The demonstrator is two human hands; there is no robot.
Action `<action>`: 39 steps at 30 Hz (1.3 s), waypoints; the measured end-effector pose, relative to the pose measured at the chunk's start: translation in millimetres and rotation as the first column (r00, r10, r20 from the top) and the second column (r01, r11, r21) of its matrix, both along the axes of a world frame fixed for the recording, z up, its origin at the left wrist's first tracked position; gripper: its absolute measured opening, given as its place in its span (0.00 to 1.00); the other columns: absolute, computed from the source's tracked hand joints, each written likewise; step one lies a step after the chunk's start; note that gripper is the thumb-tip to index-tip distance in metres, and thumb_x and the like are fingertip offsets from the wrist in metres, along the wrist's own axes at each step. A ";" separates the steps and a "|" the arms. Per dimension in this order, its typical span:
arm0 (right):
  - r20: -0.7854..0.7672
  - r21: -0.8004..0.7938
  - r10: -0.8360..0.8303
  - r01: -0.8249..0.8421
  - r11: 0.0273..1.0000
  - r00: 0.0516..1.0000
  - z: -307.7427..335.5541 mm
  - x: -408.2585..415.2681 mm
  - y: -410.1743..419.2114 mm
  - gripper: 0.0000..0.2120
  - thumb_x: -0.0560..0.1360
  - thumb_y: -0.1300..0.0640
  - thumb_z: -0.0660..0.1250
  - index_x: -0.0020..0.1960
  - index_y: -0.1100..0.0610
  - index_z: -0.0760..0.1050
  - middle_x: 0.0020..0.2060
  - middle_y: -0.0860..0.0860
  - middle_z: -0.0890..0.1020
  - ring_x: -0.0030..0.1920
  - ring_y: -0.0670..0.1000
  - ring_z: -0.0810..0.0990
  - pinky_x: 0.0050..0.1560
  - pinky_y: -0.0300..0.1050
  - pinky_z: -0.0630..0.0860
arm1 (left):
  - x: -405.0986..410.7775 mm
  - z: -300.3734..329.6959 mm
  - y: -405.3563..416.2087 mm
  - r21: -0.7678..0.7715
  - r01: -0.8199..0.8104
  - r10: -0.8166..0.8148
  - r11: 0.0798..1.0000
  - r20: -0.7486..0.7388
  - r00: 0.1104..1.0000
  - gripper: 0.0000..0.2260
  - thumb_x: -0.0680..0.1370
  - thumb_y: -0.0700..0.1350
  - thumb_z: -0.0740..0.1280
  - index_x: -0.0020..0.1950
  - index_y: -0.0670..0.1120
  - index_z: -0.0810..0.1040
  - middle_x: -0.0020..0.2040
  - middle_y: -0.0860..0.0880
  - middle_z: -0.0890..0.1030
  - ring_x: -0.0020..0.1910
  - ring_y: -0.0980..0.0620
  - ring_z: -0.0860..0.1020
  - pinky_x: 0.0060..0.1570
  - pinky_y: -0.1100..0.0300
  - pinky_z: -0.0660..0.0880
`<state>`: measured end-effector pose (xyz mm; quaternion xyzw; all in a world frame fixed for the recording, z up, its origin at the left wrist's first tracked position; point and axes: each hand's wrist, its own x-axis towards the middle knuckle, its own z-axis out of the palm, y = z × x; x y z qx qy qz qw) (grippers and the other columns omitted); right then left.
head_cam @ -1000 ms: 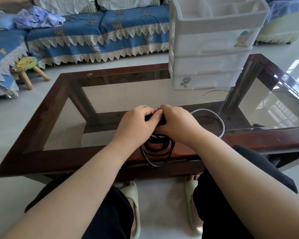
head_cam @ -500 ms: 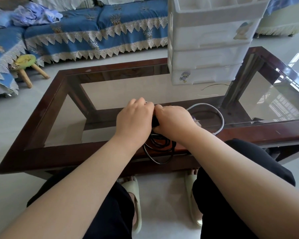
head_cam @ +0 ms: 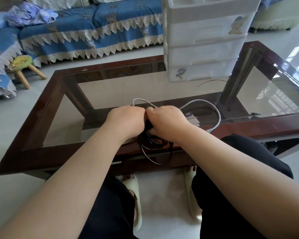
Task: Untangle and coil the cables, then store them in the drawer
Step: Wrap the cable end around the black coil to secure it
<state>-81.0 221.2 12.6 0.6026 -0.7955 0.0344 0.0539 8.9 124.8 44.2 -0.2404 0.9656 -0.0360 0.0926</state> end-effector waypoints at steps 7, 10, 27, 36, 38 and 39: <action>0.052 -0.025 0.005 -0.003 1.000 0.999 0.5 -5.3 6.9 0.12 0.72 0.52 0.66 0.46 0.56 0.64 0.44 0.53 0.81 0.42 0.58 0.79 0.35 0.45 0.65 | 5.5 2.5 -6.0 0.096 0.175 -0.170 0.980 -0.064 0.983 0.13 0.83 0.49 0.51 0.41 0.50 0.67 0.36 0.51 0.73 0.38 0.46 0.74 0.36 0.52 0.70; 0.192 0.021 -0.005 0.001 1.000 0.981 7.6 -6.7 10.6 0.17 0.71 0.47 0.69 0.45 0.55 0.65 0.43 0.51 0.80 0.40 0.54 0.75 0.37 0.45 0.67 | 9.7 -4.2 -8.2 0.033 0.271 -0.265 0.962 -0.135 0.955 0.12 0.84 0.50 0.51 0.45 0.48 0.68 0.37 0.49 0.75 0.39 0.43 0.76 0.34 0.51 0.70; 0.893 0.101 0.032 -0.269 0.958 0.449 26.1 -33.5 46.7 0.18 0.69 0.37 0.68 0.46 0.52 0.79 0.36 0.50 0.81 0.38 0.45 0.78 0.45 0.47 0.75 | 16.9 -12.1 1.0 0.432 0.510 -0.302 0.744 -0.464 0.833 0.15 0.80 0.53 0.55 0.35 0.51 0.65 0.28 0.54 0.69 0.29 0.57 0.70 0.31 0.67 0.63; 0.965 0.066 0.014 -0.295 0.953 0.262 27.1 -29.7 55.9 0.11 0.69 0.48 0.74 0.45 0.54 0.80 0.37 0.49 0.83 0.40 0.47 0.81 0.46 0.39 0.76 | 22.5 -9.5 17.6 0.534 0.519 -0.221 0.668 -0.523 0.823 0.16 0.82 0.56 0.54 0.35 0.56 0.66 0.28 0.55 0.72 0.29 0.56 0.72 0.31 0.65 0.66; 0.954 0.083 0.006 -0.282 0.956 0.301 30.9 -28.2 56.3 0.10 0.68 0.47 0.74 0.44 0.52 0.80 0.36 0.47 0.83 0.39 0.45 0.81 0.45 0.36 0.75 | 25.3 -6.4 16.4 0.640 0.440 -0.149 0.630 -0.456 0.877 0.17 0.79 0.62 0.53 0.35 0.55 0.68 0.29 0.57 0.72 0.29 0.59 0.71 0.33 0.66 0.66; 0.945 0.098 -0.004 -0.272 0.957 0.327 32.4 -27.1 55.9 0.09 0.68 0.47 0.73 0.43 0.51 0.80 0.35 0.46 0.82 0.38 0.44 0.81 0.44 0.35 0.75 | 26.7 -4.3 15.0 0.668 0.395 -0.145 0.630 -0.399 0.905 0.18 0.75 0.65 0.53 0.36 0.54 0.68 0.30 0.57 0.72 0.29 0.60 0.71 0.33 0.66 0.67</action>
